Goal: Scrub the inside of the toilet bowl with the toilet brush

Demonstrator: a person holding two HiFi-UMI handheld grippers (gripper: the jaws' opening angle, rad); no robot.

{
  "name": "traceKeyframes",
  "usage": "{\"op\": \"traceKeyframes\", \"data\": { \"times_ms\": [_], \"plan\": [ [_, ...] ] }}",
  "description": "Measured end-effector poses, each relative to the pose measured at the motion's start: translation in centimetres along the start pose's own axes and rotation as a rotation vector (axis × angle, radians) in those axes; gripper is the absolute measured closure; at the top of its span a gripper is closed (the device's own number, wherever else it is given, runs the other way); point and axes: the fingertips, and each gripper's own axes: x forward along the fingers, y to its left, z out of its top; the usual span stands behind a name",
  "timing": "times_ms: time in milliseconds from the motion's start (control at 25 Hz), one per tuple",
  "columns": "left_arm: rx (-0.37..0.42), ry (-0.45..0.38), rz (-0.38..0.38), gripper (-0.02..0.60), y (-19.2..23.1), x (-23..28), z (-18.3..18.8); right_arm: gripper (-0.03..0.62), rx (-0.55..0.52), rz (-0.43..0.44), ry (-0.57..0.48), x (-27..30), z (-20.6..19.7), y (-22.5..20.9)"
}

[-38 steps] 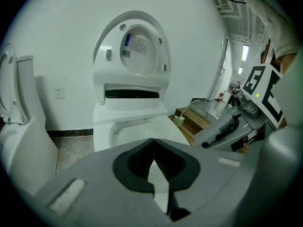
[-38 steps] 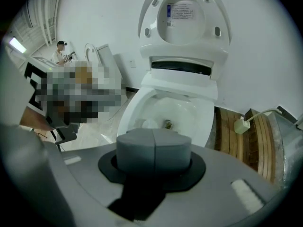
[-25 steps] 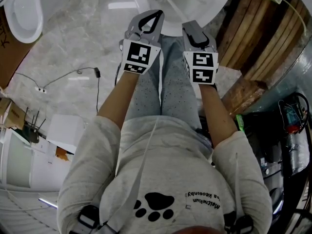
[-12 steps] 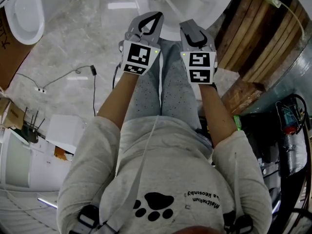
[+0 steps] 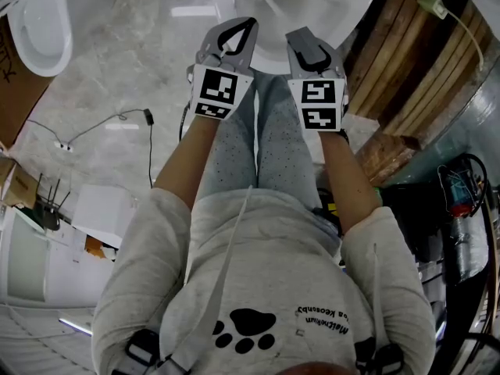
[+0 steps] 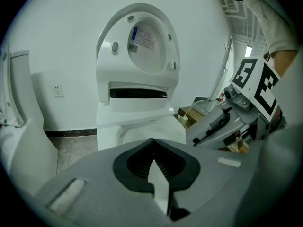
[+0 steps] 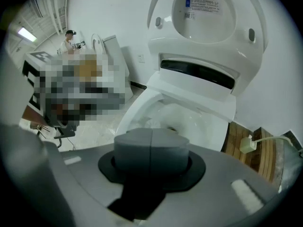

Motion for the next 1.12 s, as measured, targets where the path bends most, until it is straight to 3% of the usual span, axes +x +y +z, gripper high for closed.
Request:
{"op": "traceKeyframes", "data": {
  "times_ms": [1120],
  "plan": [
    [0.002, 0.005, -0.017, 0.583, 0.1, 2.5, 2.5, 0.444, 0.022, -0.049, -0.023, 2.7, 5.0, -5.3]
  ]
}}
